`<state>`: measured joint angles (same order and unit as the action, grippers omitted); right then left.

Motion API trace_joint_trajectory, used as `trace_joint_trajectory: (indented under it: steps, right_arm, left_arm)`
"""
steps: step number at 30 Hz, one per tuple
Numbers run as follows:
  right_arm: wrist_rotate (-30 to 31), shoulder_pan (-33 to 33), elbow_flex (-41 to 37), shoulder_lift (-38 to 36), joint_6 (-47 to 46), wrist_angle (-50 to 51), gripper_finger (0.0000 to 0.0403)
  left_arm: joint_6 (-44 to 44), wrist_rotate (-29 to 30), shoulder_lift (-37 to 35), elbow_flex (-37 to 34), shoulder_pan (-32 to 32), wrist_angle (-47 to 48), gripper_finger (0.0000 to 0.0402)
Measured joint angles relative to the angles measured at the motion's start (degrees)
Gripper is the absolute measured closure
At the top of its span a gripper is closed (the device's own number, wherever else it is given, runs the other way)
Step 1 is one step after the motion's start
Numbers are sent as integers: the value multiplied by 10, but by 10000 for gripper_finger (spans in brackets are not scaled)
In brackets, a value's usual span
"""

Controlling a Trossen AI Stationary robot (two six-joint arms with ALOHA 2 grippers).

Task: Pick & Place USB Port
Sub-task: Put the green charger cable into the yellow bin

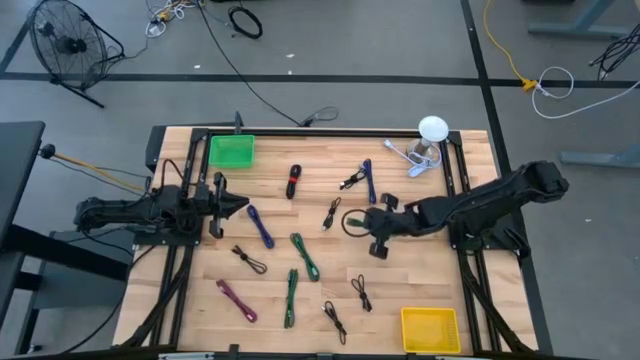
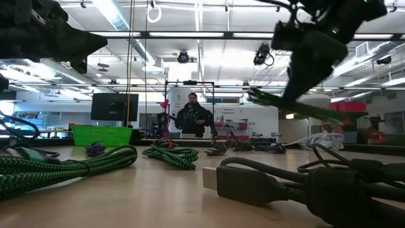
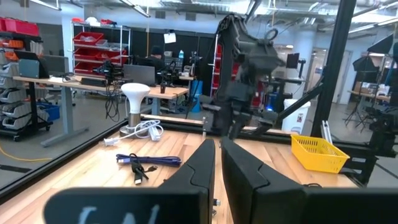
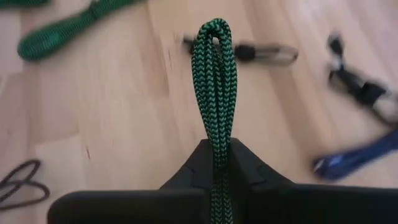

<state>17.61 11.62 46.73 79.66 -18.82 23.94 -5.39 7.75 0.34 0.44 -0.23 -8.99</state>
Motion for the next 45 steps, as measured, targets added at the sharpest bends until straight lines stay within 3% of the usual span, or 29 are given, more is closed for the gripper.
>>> trace_joint_trajectory:
  steps: [8, 12, 23, 26, 36, 45]
  right_arm:
    - [22, -16, 57, 0, 57, -22, 390]
    - [3, -4, 75, -1, 69, -47, 390]
    - [-30, 128, 136, -1, -15, -59, 391]
    - [1, 173, 149, -1, -57, -53, 391]
    - [191, 334, 186, -1, -218, 17, 391]
    - [207, 409, 186, 33, -359, 54, 391]
  left_arm:
    - [0, 0, 0, 0, 0, 0, 369]
    - [0, 0, 0, 0, 0, 0, 369]
    - [1, 0, 0, 0, 0, 0, 369]
    - [0, 0, 0, 0, 0, -1, 369]
    - [-37, -12, 0, 0, 0, -1, 369]
    - [-120, -106, 0, 0, 0, -1, 369]
